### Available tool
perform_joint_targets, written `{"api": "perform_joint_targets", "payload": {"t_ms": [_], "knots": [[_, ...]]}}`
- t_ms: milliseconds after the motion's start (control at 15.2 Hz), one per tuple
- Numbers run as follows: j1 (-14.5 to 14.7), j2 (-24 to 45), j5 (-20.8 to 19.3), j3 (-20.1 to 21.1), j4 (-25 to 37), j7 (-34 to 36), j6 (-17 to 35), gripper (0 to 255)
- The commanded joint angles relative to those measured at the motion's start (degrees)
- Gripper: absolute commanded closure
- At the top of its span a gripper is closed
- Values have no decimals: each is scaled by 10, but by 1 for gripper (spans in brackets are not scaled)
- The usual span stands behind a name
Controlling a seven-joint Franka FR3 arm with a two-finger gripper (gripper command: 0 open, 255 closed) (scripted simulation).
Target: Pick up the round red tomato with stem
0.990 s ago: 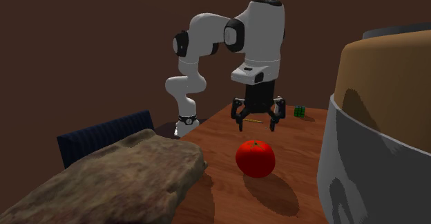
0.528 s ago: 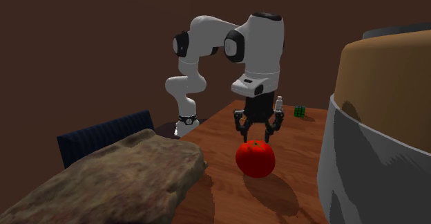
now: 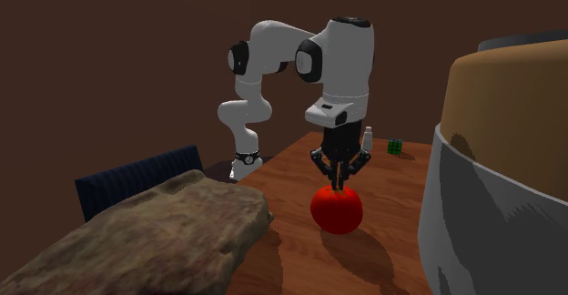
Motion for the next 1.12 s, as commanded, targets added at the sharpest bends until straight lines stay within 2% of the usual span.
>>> {"api": "perform_joint_targets", "payload": {"t_ms": [0, 1056], "knots": [[0, 3, 0, 0, 5, -1, -3, 255], [3, 16, -1, 1, 142, 7, -127, 255]]}}
